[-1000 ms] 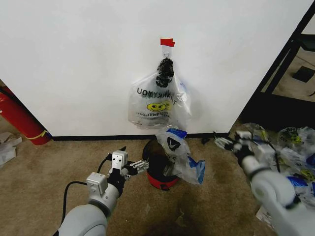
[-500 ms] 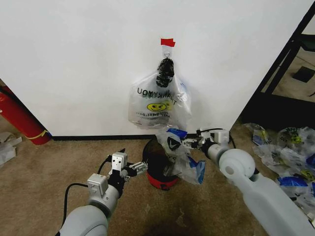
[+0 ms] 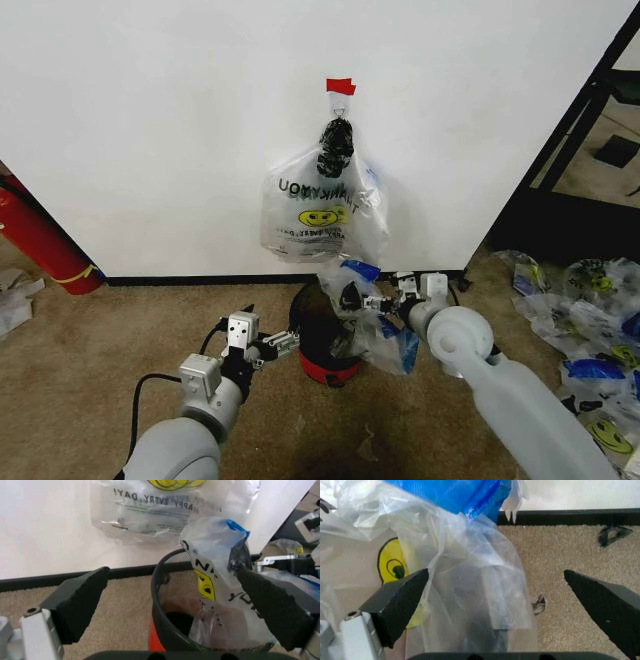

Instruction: Pick up the garbage bag from the wall and place it over the trash bin.

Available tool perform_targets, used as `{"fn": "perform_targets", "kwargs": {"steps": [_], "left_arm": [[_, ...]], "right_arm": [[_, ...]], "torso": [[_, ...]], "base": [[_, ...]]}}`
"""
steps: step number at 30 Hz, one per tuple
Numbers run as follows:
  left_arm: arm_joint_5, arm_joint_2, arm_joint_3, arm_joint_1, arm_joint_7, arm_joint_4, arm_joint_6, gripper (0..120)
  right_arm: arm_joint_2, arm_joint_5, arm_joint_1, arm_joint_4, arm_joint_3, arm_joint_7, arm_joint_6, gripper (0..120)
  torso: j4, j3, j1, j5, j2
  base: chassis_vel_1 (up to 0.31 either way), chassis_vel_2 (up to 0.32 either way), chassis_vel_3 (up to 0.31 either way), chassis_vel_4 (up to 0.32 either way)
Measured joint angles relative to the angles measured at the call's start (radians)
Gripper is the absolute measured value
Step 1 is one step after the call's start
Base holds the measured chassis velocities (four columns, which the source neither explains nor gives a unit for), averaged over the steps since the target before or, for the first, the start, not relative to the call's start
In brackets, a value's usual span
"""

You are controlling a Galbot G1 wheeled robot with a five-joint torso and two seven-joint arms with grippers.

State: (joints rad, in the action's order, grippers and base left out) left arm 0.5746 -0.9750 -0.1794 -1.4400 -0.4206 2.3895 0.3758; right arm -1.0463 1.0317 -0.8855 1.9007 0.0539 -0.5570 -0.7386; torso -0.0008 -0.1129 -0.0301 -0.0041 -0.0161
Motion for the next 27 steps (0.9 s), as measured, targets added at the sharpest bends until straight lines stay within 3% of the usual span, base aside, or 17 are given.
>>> {"fn": "perform_targets", "kwargs": {"steps": [18,27], "left_arm": [[-0.01,0.012,-0.001,-0.013,0.0,0.013,-0.002,100],[-0.009,0.013,0.004,-0.01,0.001,0.013,-0.001,100]], "right_arm": [[0.033,-0.025,-0.191,0.164,0.202,0.014,0.006,100],[0.025,-0.036,-0.166,0.126,0.172,0.029,0.007,100]], "torso": [[-0.0003,0.0,0.0,0.0001,0.0],[-0.0003,0.0,0.0,0.0002,0.0]], "base": [[0.0,0.0,0.0,0.0],[0.0,0.0,0.0,0.0]]}}
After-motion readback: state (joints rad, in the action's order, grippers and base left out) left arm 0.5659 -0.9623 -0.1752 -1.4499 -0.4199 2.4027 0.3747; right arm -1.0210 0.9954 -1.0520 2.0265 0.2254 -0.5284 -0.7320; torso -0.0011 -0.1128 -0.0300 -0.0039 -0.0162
